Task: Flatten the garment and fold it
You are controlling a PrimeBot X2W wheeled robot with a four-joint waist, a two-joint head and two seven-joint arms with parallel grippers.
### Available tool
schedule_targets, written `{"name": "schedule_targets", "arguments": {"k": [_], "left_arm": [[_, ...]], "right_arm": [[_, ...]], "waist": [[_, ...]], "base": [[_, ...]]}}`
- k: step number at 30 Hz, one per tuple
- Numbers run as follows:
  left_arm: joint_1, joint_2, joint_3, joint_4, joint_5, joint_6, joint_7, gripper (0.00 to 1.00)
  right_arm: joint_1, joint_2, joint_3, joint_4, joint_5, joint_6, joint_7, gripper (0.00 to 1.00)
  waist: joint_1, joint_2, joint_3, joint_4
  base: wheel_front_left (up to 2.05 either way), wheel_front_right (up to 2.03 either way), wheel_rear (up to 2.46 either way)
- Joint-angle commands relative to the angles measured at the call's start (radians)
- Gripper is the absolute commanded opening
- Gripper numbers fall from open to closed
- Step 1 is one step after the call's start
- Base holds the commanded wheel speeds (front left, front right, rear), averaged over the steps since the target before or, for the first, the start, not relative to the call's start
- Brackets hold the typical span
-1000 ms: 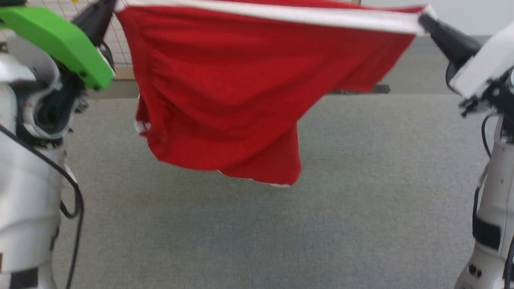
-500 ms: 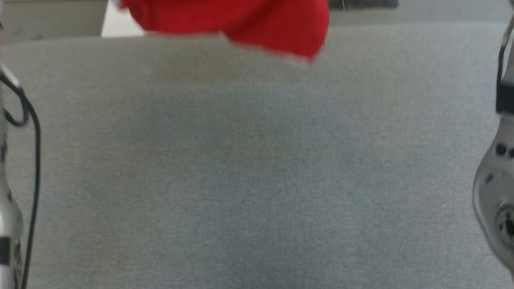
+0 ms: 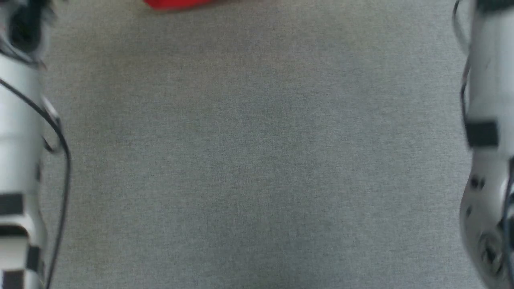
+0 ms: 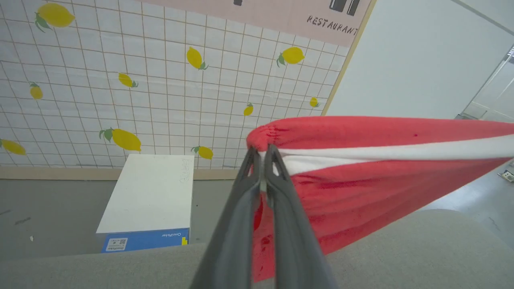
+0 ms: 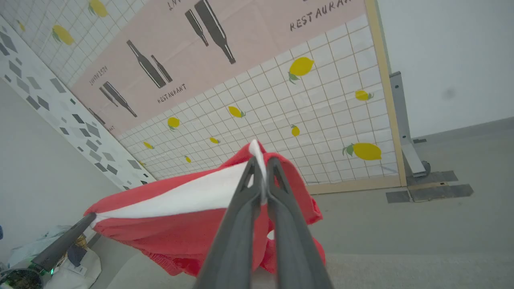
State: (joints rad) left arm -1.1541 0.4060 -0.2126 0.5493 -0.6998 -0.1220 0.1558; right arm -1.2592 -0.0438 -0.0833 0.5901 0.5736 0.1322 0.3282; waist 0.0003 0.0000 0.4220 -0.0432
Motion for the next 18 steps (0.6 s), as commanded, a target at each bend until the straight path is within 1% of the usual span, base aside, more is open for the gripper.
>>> {"name": "schedule_targets", "arguments": {"k": [1,5,7,9,11,14,18], "left_arm": [[0.057,0.001,-0.012,-0.012,-0.017,-0.004,-0.02,0.0],[0.246,-0.008,-0.059,-0.084,-0.055,-0.008,-0.062,0.0],[0.354,-0.019,-0.067,-0.131,-0.084,-0.008,-0.086,0.0],[0.466,-0.026,-0.077,-0.18,-0.102,-0.007,-0.098,0.0],[0.582,-0.042,-0.077,-0.228,-0.128,0.008,-0.108,0.0],[0.772,-0.065,-0.082,-0.303,-0.161,0.049,-0.114,0.0],[0.981,-0.078,-0.1,-0.369,-0.181,0.101,-0.108,0.0]], "right_arm": [[0.068,-0.006,0.002,-0.035,0.015,-0.002,-0.007,0.0],[0.302,-0.006,-0.015,-0.158,0.048,-0.002,0.023,0.0],[0.437,-0.006,-0.025,-0.241,0.073,-0.002,0.049,0.0],[0.582,-0.006,-0.035,-0.334,0.07,-0.002,0.077,0.0],[0.732,-0.006,-0.061,-0.424,0.086,-0.002,0.105,0.0],[0.953,-0.006,-0.116,-0.546,0.104,-0.002,0.134,0.0],[1.211,-0.006,-0.181,-0.643,0.156,-0.002,0.169,0.0]], "waist": [[-0.0003,0.0,-0.032,0.006],[-0.0003,0.0,-0.098,0.019],[-0.0003,0.0,-0.14,0.025],[-0.0003,0.0,-0.18,0.028],[-0.0003,0.0,-0.218,0.032],[-0.0003,0.0,-0.27,0.035],[-0.0003,0.0,-0.322,0.045]], "base": [[0.0,0.0,0.0],[0.0,0.0,0.0],[0.0,0.0,0.0],[0.0,0.0,0.0],[0.0,0.0,0.0],[0.0,0.0,0.0],[0.0,0.0,0.0]]}}
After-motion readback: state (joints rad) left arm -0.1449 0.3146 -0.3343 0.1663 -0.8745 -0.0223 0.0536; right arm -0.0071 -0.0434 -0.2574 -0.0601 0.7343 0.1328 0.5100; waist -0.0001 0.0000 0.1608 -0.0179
